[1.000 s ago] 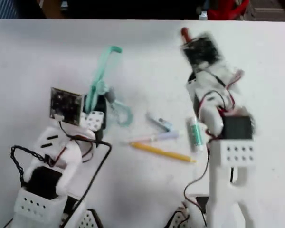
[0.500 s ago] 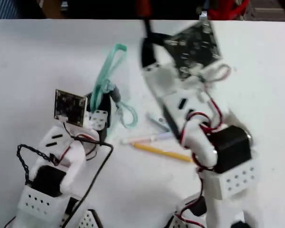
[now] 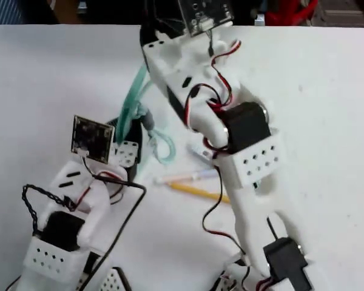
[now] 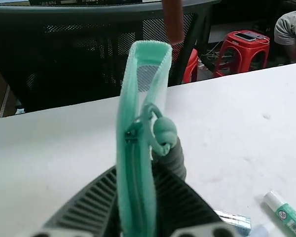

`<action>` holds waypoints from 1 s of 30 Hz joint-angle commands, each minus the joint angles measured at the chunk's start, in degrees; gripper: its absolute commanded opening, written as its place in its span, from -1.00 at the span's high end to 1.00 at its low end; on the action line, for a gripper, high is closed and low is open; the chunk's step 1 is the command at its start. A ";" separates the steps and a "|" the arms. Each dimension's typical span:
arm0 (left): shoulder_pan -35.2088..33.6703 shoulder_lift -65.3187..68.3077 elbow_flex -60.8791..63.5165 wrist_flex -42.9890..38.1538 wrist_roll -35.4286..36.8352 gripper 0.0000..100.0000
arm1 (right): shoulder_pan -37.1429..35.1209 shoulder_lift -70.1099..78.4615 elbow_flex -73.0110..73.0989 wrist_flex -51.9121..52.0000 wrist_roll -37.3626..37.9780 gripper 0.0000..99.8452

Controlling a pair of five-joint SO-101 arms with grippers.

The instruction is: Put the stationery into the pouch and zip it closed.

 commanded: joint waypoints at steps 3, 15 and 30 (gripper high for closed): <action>0.57 0.13 -0.35 -0.97 -0.70 0.95 | 0.31 2.15 -1.58 -4.26 -0.88 0.96; 0.31 0.13 -0.53 -1.23 -0.70 0.95 | -0.04 -5.14 17.14 -8.04 -0.79 0.96; -6.29 0.13 -0.79 -1.85 7.38 0.64 | 1.27 -9.01 25.32 -6.73 4.22 0.49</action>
